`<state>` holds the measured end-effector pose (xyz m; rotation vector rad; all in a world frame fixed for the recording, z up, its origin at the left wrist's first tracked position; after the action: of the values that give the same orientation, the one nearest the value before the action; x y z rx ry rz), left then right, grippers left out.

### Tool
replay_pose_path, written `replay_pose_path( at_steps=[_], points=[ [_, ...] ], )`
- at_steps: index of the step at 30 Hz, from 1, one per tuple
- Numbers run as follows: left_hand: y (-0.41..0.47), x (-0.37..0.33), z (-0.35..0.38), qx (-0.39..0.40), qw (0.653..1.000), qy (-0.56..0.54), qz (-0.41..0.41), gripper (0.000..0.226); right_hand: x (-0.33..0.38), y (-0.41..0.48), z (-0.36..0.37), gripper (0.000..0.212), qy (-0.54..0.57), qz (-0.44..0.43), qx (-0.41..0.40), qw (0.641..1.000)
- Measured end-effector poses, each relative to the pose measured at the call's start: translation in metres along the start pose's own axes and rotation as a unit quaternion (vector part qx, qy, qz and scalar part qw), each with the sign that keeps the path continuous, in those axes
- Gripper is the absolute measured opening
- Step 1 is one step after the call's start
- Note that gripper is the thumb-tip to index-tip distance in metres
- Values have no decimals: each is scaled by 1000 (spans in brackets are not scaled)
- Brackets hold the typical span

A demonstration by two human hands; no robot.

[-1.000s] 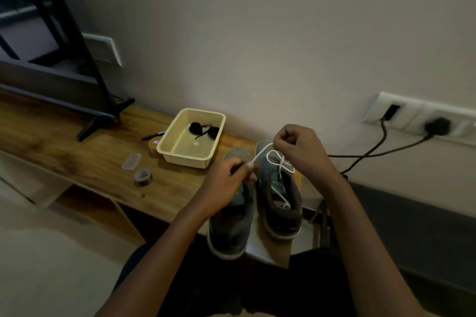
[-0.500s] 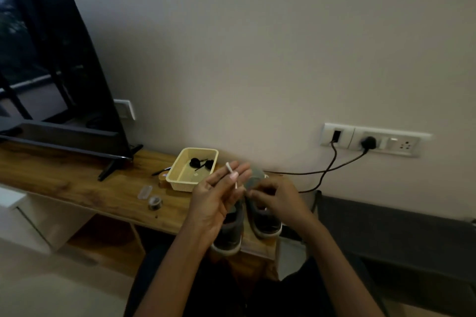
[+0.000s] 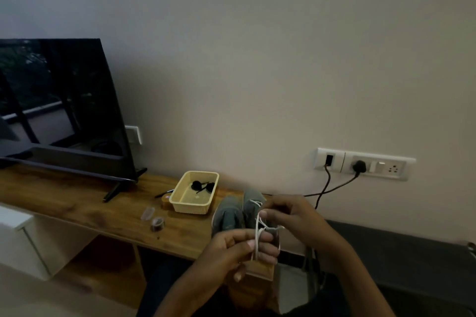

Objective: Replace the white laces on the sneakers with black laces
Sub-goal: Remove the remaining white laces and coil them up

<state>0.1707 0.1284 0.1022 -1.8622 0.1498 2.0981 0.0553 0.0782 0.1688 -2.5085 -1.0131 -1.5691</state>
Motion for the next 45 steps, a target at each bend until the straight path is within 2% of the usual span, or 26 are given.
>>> replay_pose_path(
  at_steps=[3, 6, 9, 12, 14, 19, 21, 23, 26, 28, 32, 35, 40, 42, 45],
  points=[
    [-5, -18, 3, 5, 989, -147, 27, 27, -13, -8, 10, 17, 39, 30, -9, 999],
    [0, -25, -12, -77, 960, -257, 77, 34, -27, -21, 31, 16, 69, 69, 17, 995],
    [6, -21, -30, -167, 952, -231, 115, 32, -31, -35, 45, 14, 65, 89, 58, 992],
    [11, -6, -40, -222, 962, -127, 99, 28, -9, -42, 49, 14, 48, 70, 130, 988],
    [14, -1, -37, -211, 972, -71, 79, 27, 9, -39, 40, 12, 54, 57, 140, 987],
    [15, 13, -16, -105, 994, 29, -15, 23, 15, 3, 1, 19, -20, -14, 29, 999],
    [14, 8, -7, -60, 998, 10, -10, 30, -7, 17, -5, 20, -31, -3, -2, 1000],
    [13, -2, -4, -42, 997, -69, 6, 37, -28, 19, 2, 20, 7, 23, -8, 1000],
    [17, -17, -11, -66, 976, -200, 52, 36, -49, 1, 37, 18, 78, 69, 43, 994],
    [25, -15, -26, -116, 964, -227, 77, 33, -51, -13, 61, 19, 75, 76, 101, 989],
    [32, 1, -45, -195, 975, -76, 78, 31, -35, -22, 56, 17, 47, 51, 145, 987],
    [34, 11, -40, -168, 985, 17, 44, 26, -5, -16, 28, 11, 20, 4, 148, 989],
    [32, 19, -12, -46, 997, 54, 3, 27, -3, 24, -12, 15, -12, -45, 54, 997],
    [31, 16, -6, -14, 1000, 19, 11, 30, -34, 32, -9, 18, -28, -6, 44, 999],
    [43, 21, -13, -67, 991, -114, 21, 30, -89, 13, 17, 19, -7, 87, 66, 994]
  ],
)
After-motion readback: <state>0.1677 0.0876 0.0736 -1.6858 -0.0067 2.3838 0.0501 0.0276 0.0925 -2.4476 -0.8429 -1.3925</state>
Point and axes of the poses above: each hand's wrist, its own y-axis towards the middle knuckle, its own z-axis out of the palm, x = y × z, the point moved 8 cm from there along y, towards the middle knuckle, and after that the axes turned 2 degrees about -z, right-handed, at the moved point
